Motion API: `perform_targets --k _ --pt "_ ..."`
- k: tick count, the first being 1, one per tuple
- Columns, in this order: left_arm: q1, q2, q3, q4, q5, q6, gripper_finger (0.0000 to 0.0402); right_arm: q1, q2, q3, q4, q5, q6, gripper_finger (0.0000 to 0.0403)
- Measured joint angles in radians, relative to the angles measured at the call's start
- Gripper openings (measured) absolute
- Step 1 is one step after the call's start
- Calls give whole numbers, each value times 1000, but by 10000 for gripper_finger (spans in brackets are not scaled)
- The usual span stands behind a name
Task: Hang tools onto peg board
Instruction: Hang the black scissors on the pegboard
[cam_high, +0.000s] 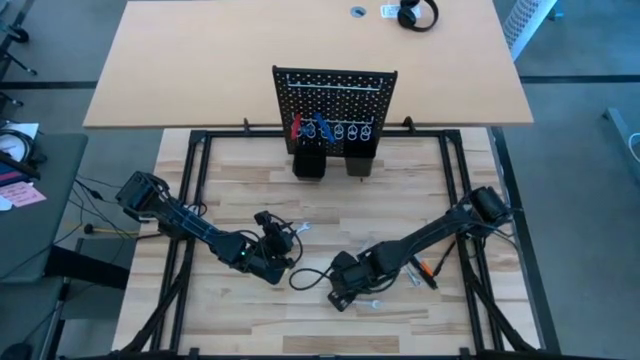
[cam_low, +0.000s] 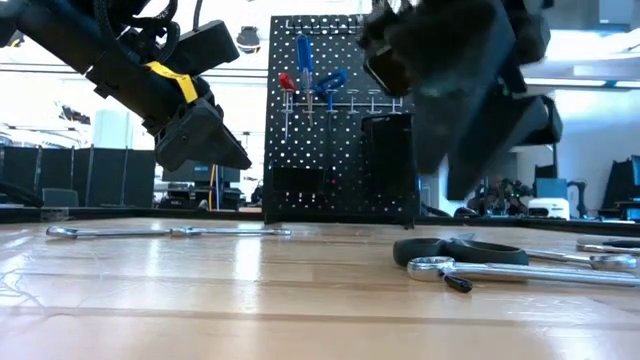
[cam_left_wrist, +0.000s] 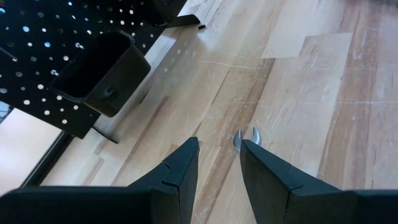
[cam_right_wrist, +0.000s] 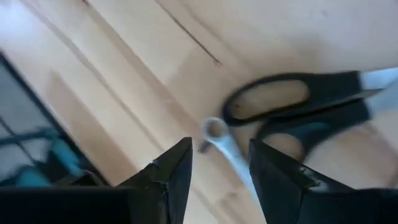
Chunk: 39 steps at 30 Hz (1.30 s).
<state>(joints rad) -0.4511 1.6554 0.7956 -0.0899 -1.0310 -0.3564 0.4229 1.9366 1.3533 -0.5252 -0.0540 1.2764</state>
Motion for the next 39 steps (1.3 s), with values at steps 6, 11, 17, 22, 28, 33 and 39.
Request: perform_targets --k 6,11,17,22,28,33,39 --pt "-4 0 0 -1 0 -2 112 -10 22 0 -8 2 113 166" --pt "-17 0 0 -2 0 -4 112 -23 48 -1 -50 -2 162 166" --pt "-21 0 0 -1 1 4 112 -26 57 0 -91 -3 183 159" --pt "-21 0 0 0 0 4 112 -26 81 2 -70 -5 169 144" --pt "-21 -1 0 4 0 5 112 -30 122 6 -90 -48 37 137" --pt "-21 -1 0 7 0 5 112 -56 120 7 -148 -62 -70 147" --pt "-20 -1 0 6 0 6 112 -77 92 1 -219 -69 -359 159"
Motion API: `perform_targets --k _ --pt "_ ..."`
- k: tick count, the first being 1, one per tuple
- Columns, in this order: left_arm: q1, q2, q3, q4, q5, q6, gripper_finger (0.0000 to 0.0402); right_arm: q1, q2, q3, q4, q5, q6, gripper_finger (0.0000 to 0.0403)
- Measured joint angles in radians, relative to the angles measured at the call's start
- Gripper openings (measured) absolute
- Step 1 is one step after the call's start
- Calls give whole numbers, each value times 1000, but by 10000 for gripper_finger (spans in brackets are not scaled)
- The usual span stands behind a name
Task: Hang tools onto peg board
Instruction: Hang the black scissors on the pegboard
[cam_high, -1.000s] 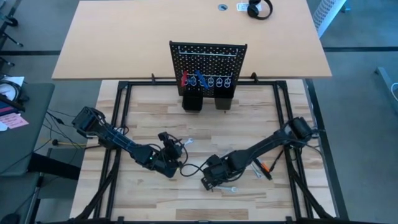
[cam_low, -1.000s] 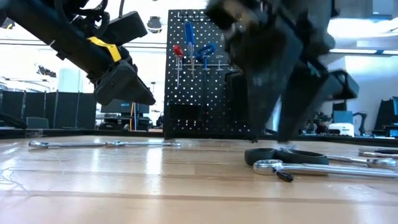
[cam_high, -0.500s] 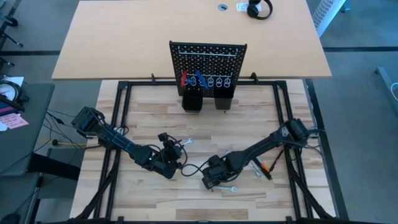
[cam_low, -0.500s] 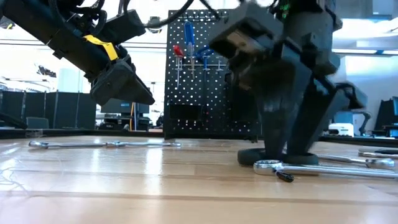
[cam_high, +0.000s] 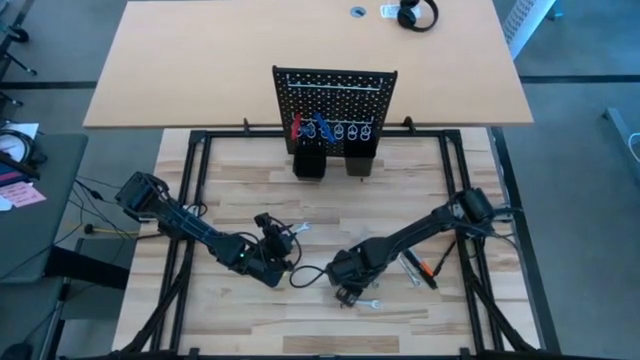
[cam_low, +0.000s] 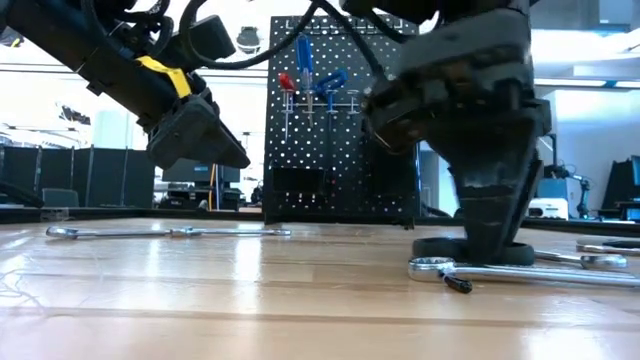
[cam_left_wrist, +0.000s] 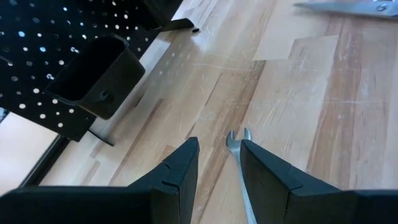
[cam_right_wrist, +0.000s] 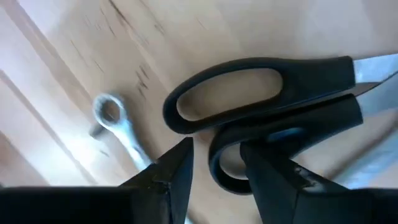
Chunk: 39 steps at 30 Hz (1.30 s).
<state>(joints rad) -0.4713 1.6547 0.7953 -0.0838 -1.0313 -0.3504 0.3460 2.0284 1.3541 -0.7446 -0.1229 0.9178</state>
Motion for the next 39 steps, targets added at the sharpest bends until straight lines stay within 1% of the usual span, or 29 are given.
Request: perform_targets --k 2,5,8,10,14,17,22,25,27,29,33,37,39 --pt "0 0 0 0 0 0 112 -4 -5 1 -47 8 -63 160" --pt "0 0 0 0 0 0 112 -7 -6 13 -181 22 -147 160" --pt "0 0 0 -1 0 0 112 -10 -5 18 -305 48 -182 160" --pt "0 0 0 -1 0 0 112 -13 -5 19 -348 64 -156 160" --pt "0 0 0 0 0 0 112 -30 -5 22 -407 56 -32 166" --pt "0 0 0 -1 0 0 112 -43 -7 23 -408 15 -4 186" --pt "0 0 0 -1 0 0 112 -48 -48 38 -404 0 -6 239" --pt "0 0 0 -2 0 0 112 -53 -93 38 -399 -1 18 264" --pt "0 0 0 -3 0 0 112 -54 -115 39 -394 33 59 271" --pt "0 0 0 -3 0 0 112 -58 -132 26 -364 67 124 273" --pt "0 0 0 -4 0 0 112 -67 -133 -9 -284 54 206 267" --pt "0 0 0 -4 0 0 112 -66 -92 -35 -269 44 235 246" --pt "0 0 0 -5 0 0 112 -66 -76 -51 -263 20 244 231"
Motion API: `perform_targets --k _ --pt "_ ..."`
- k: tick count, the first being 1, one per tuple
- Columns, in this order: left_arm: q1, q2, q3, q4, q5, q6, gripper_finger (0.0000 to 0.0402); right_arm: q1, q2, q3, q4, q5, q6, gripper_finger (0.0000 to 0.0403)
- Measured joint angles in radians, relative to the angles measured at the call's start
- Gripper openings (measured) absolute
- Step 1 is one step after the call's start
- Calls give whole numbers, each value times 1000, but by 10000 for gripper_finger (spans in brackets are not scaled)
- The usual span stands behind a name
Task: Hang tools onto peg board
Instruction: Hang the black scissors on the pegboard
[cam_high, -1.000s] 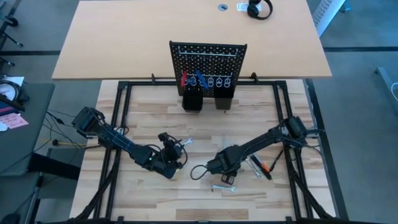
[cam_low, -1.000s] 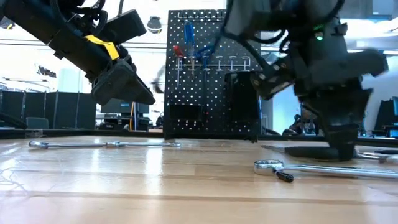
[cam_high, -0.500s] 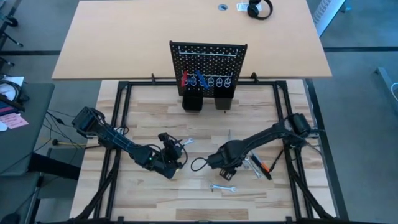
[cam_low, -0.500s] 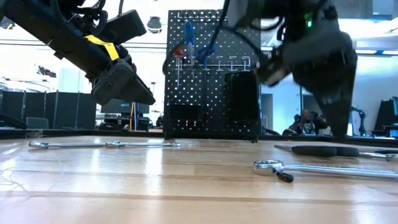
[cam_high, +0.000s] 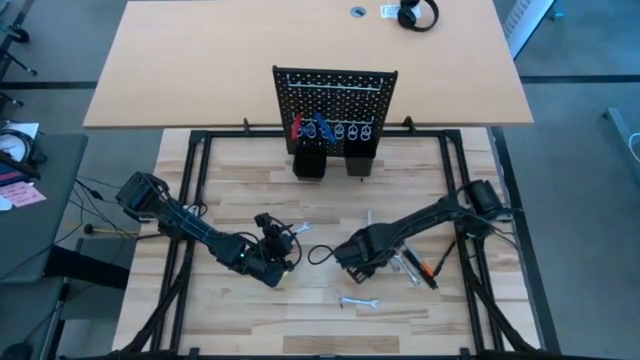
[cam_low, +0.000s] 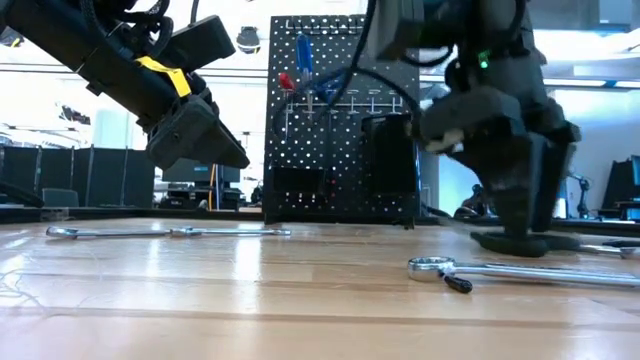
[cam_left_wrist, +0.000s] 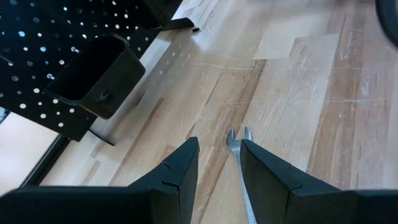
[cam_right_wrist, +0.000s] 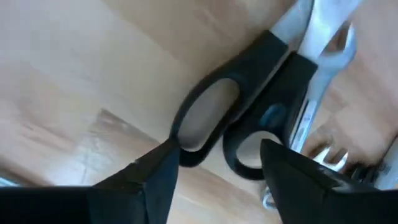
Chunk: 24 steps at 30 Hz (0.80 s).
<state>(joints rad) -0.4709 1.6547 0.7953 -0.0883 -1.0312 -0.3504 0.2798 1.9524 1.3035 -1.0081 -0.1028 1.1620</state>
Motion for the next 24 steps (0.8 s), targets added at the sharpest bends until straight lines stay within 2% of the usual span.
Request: perform_targets --k 8,14,20,24 --pt "0 0 0 -1 1 0 112 12 13 -40 88 -3 -18 144" --pt "0 0 0 -2 0 -1 112 41 10 -71 126 40 -126 67" --pt "21 0 0 48 10 29 112 108 -12 -57 55 107 -257 66" --pt "49 0 0 223 136 249 112 162 -39 -29 -17 124 -350 66"
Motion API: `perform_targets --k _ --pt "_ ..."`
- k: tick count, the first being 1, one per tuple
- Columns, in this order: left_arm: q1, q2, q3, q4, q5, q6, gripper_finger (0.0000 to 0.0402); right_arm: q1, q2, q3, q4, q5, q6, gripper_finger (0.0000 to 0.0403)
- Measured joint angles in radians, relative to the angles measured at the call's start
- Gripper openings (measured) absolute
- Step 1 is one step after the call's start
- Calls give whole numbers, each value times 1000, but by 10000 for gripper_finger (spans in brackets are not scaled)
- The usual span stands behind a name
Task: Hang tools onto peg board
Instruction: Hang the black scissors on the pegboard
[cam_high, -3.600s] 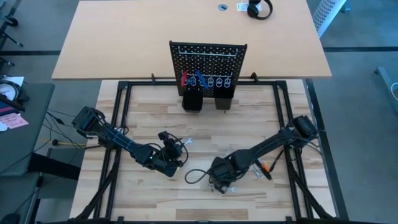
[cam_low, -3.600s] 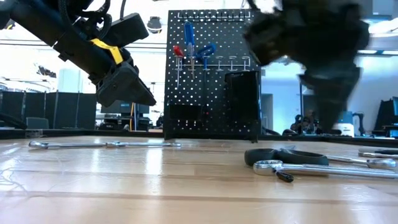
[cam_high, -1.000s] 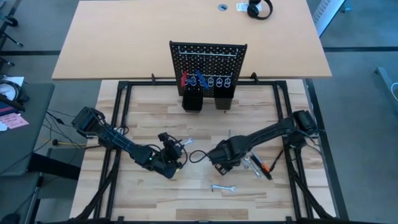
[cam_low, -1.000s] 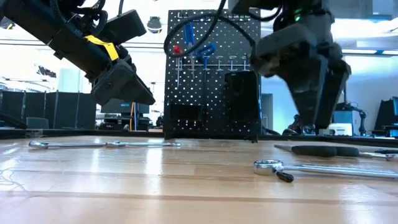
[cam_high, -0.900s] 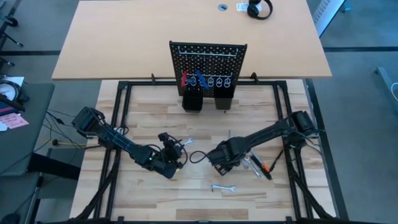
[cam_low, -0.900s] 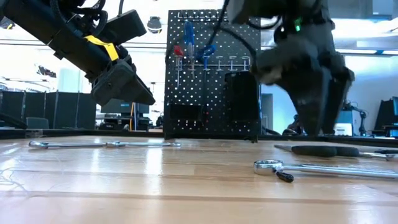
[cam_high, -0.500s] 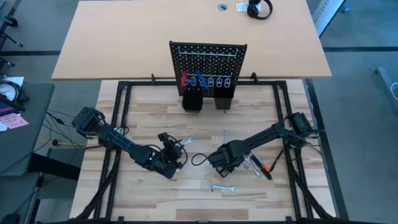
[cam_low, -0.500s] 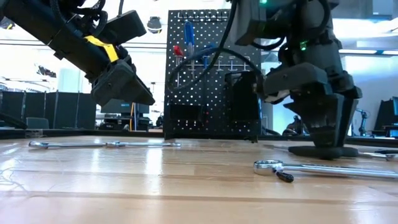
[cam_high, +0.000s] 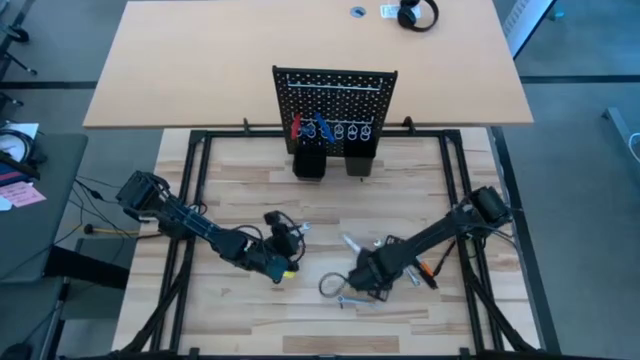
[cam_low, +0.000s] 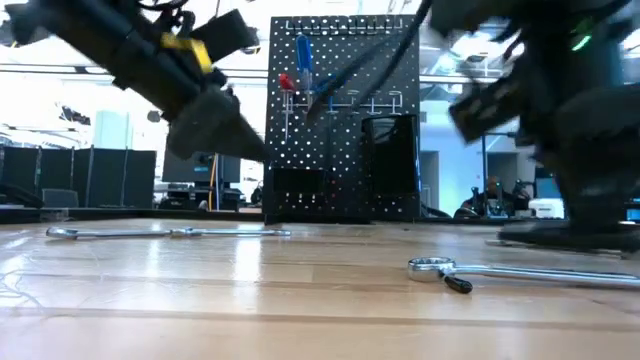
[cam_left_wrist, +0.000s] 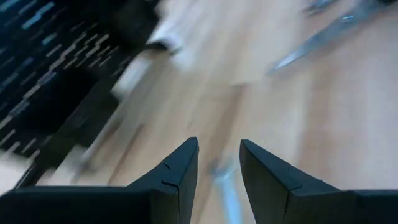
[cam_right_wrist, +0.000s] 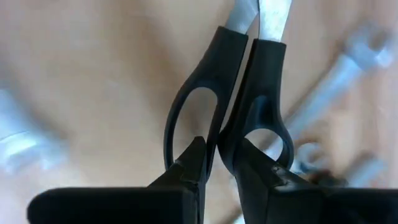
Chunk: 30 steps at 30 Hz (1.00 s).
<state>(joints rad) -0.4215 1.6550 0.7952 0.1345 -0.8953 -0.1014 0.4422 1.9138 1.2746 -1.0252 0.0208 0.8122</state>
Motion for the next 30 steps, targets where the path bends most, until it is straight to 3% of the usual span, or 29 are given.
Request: perform_targets --k 6,11,20,26,30 --pt "19 1 0 321 254 588 111 45 -53 9 -4 35 -88 66" --pt "29 1 0 394 448 1041 112 60 -98 12 11 86 -83 70" --pt "82 1 14 402 459 1106 157 40 -141 12 144 119 -139 72" --pt "83 80 28 426 465 1153 170 -1 -142 12 229 104 -216 73" --pt "82 153 56 426 328 1179 166 -26 -142 12 233 93 -219 73"
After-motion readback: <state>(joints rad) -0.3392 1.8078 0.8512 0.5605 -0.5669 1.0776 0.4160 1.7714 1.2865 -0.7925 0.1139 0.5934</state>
